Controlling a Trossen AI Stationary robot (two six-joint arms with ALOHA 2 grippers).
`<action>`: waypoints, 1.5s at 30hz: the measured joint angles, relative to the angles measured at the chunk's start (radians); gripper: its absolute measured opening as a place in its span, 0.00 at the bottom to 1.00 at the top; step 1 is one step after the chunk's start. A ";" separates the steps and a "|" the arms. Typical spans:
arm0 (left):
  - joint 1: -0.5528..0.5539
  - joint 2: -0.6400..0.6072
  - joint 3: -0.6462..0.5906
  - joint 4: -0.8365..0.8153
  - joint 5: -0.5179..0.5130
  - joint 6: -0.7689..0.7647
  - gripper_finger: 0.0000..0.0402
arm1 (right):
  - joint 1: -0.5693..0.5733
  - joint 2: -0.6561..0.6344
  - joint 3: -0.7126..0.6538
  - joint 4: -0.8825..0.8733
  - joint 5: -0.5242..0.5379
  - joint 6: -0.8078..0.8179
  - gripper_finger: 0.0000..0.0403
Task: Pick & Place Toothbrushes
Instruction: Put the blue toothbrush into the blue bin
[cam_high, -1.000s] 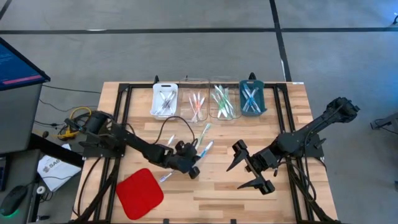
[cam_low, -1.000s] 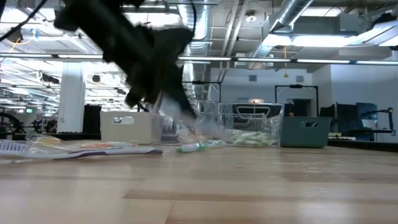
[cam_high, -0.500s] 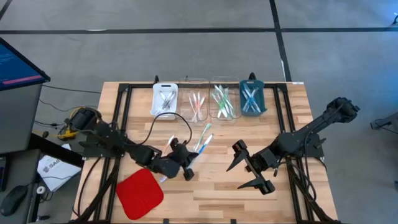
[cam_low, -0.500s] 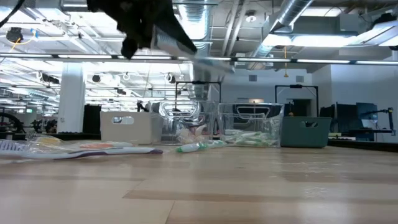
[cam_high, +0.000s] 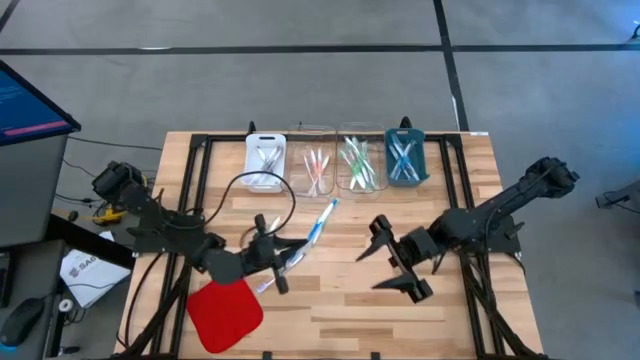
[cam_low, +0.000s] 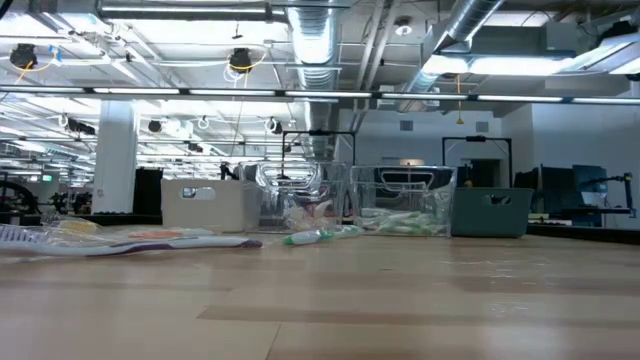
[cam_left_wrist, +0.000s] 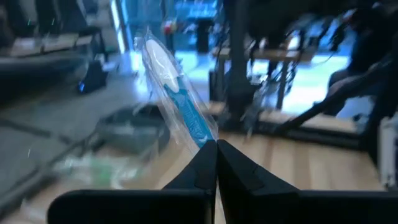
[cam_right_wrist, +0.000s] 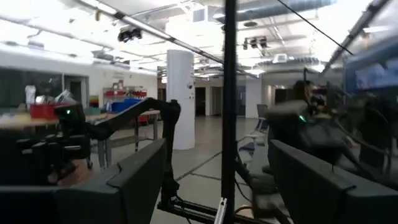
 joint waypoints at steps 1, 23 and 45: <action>-0.009 -0.007 0.000 0.039 0.000 0.042 0.00 | -0.011 0.000 0.000 0.000 0.000 0.033 0.68; -0.049 -0.020 0.000 0.324 0.066 0.303 0.00 | -0.215 0.247 0.012 0.327 0.019 0.411 0.68; -0.037 -0.011 0.001 0.310 0.074 0.276 0.00 | -0.231 0.378 0.123 0.346 0.022 0.384 0.67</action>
